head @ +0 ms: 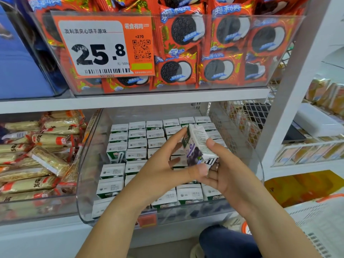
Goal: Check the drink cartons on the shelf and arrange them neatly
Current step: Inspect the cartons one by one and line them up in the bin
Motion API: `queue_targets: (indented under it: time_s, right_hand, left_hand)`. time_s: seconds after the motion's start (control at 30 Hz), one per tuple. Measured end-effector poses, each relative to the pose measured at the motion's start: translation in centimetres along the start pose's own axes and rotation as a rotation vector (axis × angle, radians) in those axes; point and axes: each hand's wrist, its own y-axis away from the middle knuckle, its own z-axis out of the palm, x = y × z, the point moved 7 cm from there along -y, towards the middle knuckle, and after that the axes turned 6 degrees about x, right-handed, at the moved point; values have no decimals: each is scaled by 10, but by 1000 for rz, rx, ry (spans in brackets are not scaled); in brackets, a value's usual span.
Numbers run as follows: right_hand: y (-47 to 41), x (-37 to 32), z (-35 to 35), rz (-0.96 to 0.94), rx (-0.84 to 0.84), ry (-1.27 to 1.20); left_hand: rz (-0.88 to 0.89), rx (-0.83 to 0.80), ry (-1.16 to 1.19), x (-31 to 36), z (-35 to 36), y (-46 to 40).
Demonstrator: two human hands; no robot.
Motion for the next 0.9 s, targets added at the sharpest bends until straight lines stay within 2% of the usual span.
queue_targets:
  time_s: [0.07, 0.13, 0.23, 0.33, 0.47, 0.6, 0.77, 0.9]
  right_hand:
    - [0, 0, 0, 17, -12, 35]
    - [0, 1, -1, 37, 3, 71]
    - [1, 1, 1, 42, -14, 109]
    - [1, -4, -3, 5, 69, 222]
    - [-1, -14, -9, -161, 231, 385]
    - [5, -26, -10, -415, 294, 498]
    - [7, -28, 5, -538, 79, 567]
    - [5, -31, 3, -553, 23, 501]
  left_hand:
    - [42, 7, -138, -1, 2, -1]
    - [63, 79, -155, 1, 0, -2]
    - [-4, 151, -17, -2, -6, -5]
    - [-125, 188, 221, -10, -15, -5]
    - [-286, 174, 395, -22, -14, -3]
    - [-343, 127, 468, -22, -5, -2]
    - [-389, 93, 576, -21, 0, -2]
    - [-409, 39, 604, -20, 5, 0]
